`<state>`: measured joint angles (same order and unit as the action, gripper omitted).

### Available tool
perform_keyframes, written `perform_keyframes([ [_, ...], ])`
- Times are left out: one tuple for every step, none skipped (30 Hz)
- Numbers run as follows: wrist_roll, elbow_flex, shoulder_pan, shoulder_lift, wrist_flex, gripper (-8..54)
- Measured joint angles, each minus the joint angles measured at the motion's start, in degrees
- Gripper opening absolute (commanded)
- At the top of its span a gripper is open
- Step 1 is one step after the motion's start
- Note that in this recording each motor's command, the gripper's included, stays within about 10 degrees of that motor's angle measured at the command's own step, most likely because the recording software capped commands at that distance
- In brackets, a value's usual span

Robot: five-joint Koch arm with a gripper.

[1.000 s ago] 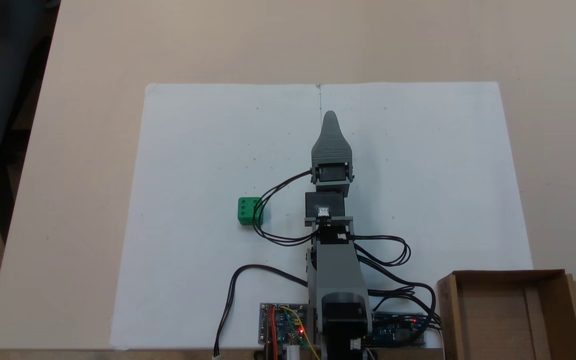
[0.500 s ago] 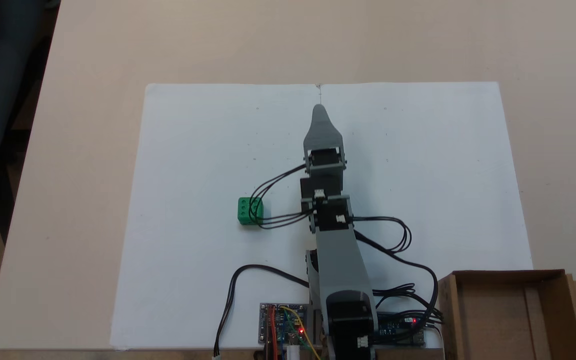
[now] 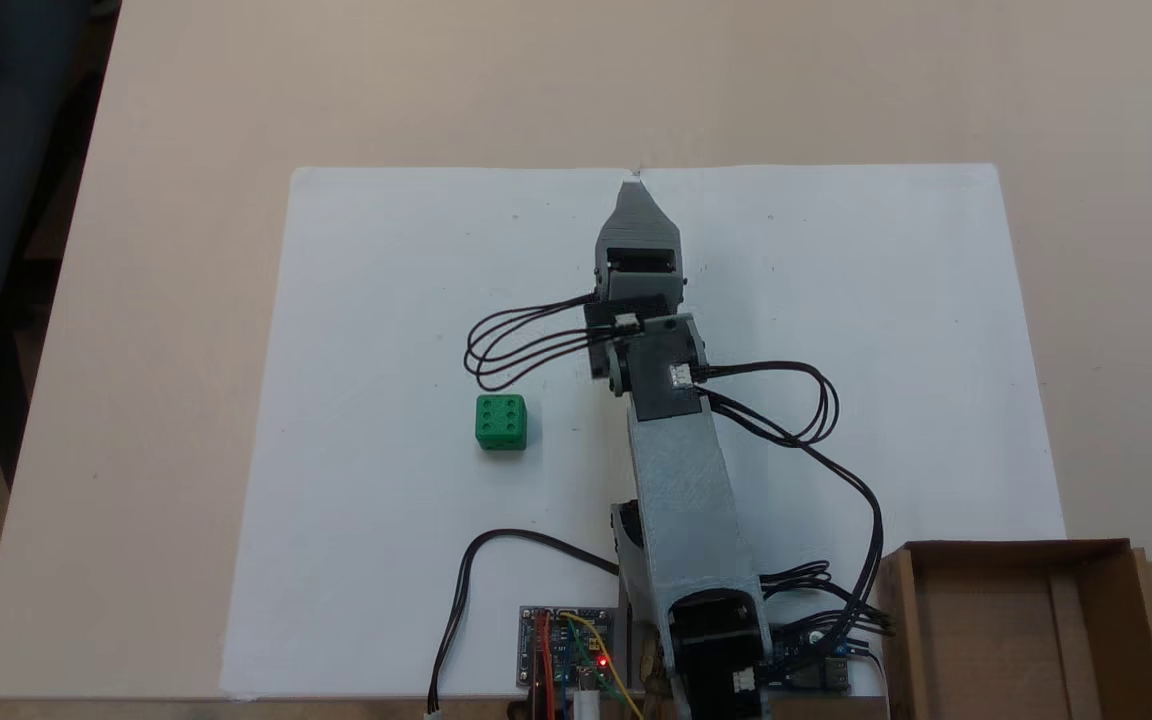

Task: Grasp a green dice and put it in the bin.

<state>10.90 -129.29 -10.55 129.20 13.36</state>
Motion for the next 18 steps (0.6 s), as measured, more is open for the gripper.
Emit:
perform_keyframes([
  [0.3, 0.0, -0.1, 0.0, 1.6, 44.1],
  [0.8, 0.0, -1.3, 0.0, 4.6, 44.1],
  [1.7, 0.0, -2.7, 0.0, 7.6, 44.1],
  [2.7, 0.0, -4.1, 0.0, 10.5, 44.1],
  [3.7, 0.0, -6.0, 0.0, 13.4, 44.1],
  [4.8, 0.2, -6.5, 0.0, 16.6, 43.9],
  [6.2, 0.4, -7.4, 0.0, 19.5, 43.9],
  [7.3, 0.4, -8.3, 0.0, 22.2, 43.9],
  [8.3, 0.8, -9.3, 0.0, 25.1, 43.9],
  [9.3, 1.3, -9.9, 0.0, 27.7, 43.9],
  [10.3, 1.9, -10.3, 0.0, 30.1, 43.9],
  [11.2, 2.1, -11.0, 0.0, 32.1, 43.9],
  [12.1, 2.1, -11.3, 0.0, 33.6, 43.9],
  [13.0, 2.3, -12.0, 0.0, 34.5, 43.7],
  [14.8, 3.3, -13.1, 0.0, 35.9, 43.3],
  [15.5, 4.0, -13.4, 0.0, 36.1, 43.3],
  [16.3, 4.2, -14.9, 0.0, 36.4, 43.3],
  [17.5, 4.3, -16.3, 0.0, 36.4, 43.3],
])
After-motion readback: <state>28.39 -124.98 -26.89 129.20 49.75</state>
